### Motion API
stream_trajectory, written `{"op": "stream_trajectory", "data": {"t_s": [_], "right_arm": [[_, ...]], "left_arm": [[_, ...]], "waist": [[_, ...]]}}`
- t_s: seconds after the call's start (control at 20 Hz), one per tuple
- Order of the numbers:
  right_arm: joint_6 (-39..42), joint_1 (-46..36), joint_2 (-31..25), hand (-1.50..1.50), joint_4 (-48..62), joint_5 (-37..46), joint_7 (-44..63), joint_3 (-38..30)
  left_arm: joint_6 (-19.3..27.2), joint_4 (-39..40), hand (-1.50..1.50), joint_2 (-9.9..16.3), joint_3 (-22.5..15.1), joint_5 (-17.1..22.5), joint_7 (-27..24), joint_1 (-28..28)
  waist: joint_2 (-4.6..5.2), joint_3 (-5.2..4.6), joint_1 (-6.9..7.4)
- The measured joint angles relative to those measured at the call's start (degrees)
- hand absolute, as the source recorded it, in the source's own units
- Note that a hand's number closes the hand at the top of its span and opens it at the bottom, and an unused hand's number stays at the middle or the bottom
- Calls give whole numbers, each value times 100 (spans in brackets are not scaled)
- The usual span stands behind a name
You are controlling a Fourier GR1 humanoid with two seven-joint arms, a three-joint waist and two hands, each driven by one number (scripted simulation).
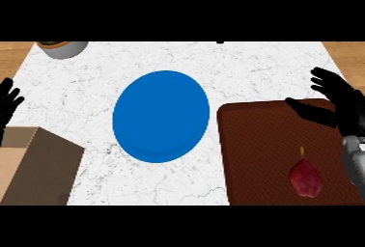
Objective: Pick the pear from the tray and place it in the plate
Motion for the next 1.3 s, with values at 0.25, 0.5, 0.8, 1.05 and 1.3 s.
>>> {"op": "stream_trajectory", "data": {"t_s": [0.25, 0.5, 0.8, 1.05, 1.3], "right_arm": [[-994, 468, 989, -150, -86, -206, 29, -198], [-1588, 1083, 1184, -150, -530, 342, -46, 135], [-1824, 1706, 585, -150, -1297, 819, 360, 94], [-1049, 2159, -323, -150, -1748, 794, 1400, 172], [-139, 2255, -1067, -150, -2269, 330, 2556, 127]], "left_arm": [[-13, -323, 0, 47, -300, 217, -49, 16], [124, -439, 0, 66, -570, 314, -83, -61], [279, -478, 0, 117, -783, 414, -143, -129], [379, -528, 0, 207, -835, 572, -142, -136], [470, -496, 0, 225, -966, 646, -128, -272]], "waist": [[-2, 7, -64], [-15, 4, -77], [-26, -13, -88], [-18, -43, -115], [-2, -51, -59]]}}
